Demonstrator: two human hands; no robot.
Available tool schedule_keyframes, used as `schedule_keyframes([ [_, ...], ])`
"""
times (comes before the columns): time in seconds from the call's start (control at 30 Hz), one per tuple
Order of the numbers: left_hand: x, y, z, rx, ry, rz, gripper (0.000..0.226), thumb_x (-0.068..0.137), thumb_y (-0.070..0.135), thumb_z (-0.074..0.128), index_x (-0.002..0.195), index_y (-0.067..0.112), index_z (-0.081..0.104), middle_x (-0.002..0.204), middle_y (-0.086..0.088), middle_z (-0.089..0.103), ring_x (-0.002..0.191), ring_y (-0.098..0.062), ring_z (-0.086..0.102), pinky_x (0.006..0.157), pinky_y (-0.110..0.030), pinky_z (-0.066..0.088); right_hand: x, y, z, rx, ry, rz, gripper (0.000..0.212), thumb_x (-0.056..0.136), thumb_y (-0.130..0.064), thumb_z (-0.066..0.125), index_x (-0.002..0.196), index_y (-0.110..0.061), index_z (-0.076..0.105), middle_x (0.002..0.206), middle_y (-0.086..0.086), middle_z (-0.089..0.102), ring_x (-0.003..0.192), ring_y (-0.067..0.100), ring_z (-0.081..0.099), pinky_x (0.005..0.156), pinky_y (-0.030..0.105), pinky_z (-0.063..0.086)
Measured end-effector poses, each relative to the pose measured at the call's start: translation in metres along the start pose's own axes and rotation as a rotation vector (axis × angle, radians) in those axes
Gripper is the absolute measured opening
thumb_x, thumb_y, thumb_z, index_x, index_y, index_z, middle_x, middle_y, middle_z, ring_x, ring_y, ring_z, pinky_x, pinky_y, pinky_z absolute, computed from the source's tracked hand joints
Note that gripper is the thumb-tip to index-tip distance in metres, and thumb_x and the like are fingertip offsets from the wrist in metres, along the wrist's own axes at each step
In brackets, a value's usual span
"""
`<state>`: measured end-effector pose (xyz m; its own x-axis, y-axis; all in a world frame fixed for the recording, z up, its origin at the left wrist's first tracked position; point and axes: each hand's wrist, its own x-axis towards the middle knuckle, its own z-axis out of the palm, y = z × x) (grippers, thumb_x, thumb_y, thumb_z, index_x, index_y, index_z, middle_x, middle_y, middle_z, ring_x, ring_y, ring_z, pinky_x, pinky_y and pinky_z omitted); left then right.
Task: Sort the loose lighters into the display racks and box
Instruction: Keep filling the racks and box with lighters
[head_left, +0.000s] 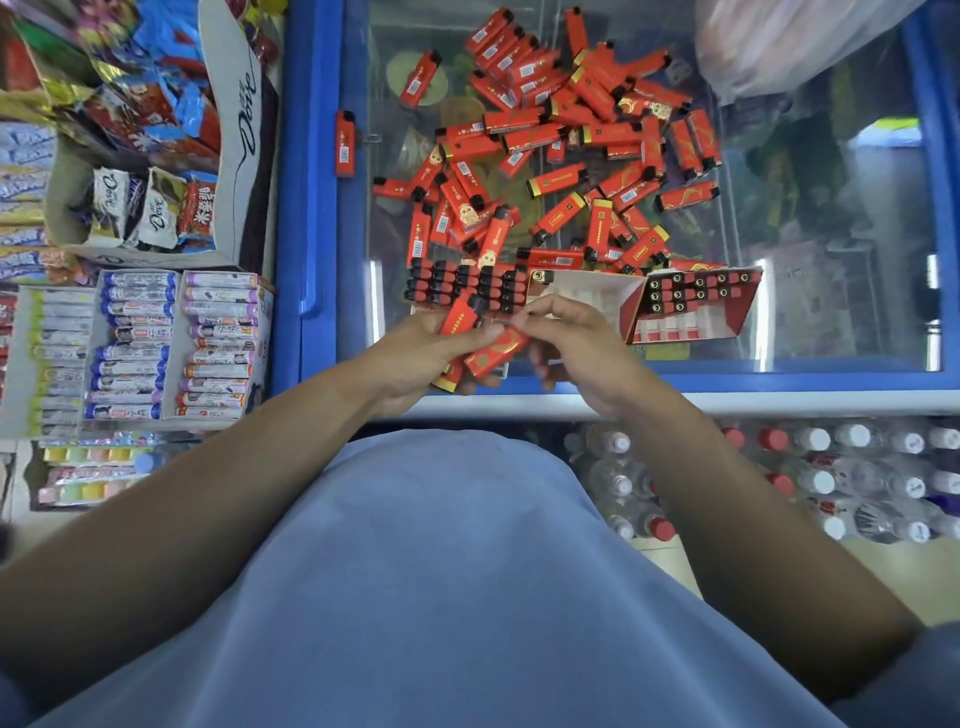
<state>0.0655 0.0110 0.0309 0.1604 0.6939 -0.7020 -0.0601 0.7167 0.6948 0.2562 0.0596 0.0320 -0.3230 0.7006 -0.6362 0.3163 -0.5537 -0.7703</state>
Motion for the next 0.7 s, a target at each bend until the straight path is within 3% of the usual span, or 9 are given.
schedule_keyframes([
  [0.1, 0.003, 0.001, -0.004, -0.11, 0.072, -0.049, 0.028, 0.1, 0.03, 0.063, 0.123, 0.014, 0.065, 0.108, -0.006, 0.078, 0.084, -0.021, 0.075, 0.068, -0.028, 0.058, 0.0, 0.006, -0.023, 0.07, 0.227, 0.023, 0.009, 0.1, -0.015, 0.061, 0.094, -0.013, 0.068, 0.055, 0.003, 0.054, 0.048, 0.018, 0.048, 0.046, 0.029, 0.041],
  [0.23, 0.006, 0.0, -0.008, -0.209, 0.115, -0.055, 0.027, 0.103, 0.025, 0.058, 0.123, 0.008, 0.065, 0.112, -0.014, 0.076, 0.081, -0.022, 0.072, 0.07, -0.032, 0.057, 0.003, 0.011, -0.039, 0.198, 0.436, 0.002, 0.01, 0.101, -0.011, 0.059, 0.094, -0.011, 0.065, 0.06, 0.003, 0.068, 0.052, 0.019, 0.061, 0.055, 0.034, 0.056],
  [0.43, 0.007, 0.003, -0.005, -0.245, 0.07, -0.059, 0.032, 0.107, 0.026, 0.047, 0.125, 0.005, 0.064, 0.108, -0.014, 0.074, 0.083, -0.024, 0.07, 0.074, -0.034, 0.057, 0.018, 0.012, -0.03, 0.334, 0.396, -0.051, 0.016, 0.106, -0.013, 0.051, 0.11, -0.003, 0.063, 0.091, 0.013, 0.077, 0.071, 0.024, 0.07, 0.068, 0.033, 0.061],
  [0.57, 0.006, 0.005, -0.003, -0.254, 0.049, -0.066, 0.033, 0.108, 0.025, 0.046, 0.128, 0.005, 0.063, 0.108, -0.014, 0.074, 0.084, -0.023, 0.07, 0.075, -0.034, 0.058, 0.023, 0.009, -0.022, 0.288, 0.346, -0.085, 0.021, 0.108, -0.016, 0.048, 0.101, -0.012, 0.068, 0.088, 0.008, 0.078, 0.074, 0.021, 0.071, 0.073, 0.032, 0.06],
  [0.7, 0.005, 0.005, -0.003, -0.276, 0.031, -0.073, 0.034, 0.108, 0.02, 0.043, 0.131, 0.003, 0.061, 0.106, -0.013, 0.075, 0.086, -0.025, 0.071, 0.08, -0.038, 0.058, 0.027, 0.009, -0.018, 0.216, 0.327, -0.08, 0.016, 0.107, -0.02, 0.051, 0.116, -0.009, 0.059, 0.092, 0.008, 0.078, 0.075, 0.018, 0.072, 0.067, 0.027, 0.058],
])
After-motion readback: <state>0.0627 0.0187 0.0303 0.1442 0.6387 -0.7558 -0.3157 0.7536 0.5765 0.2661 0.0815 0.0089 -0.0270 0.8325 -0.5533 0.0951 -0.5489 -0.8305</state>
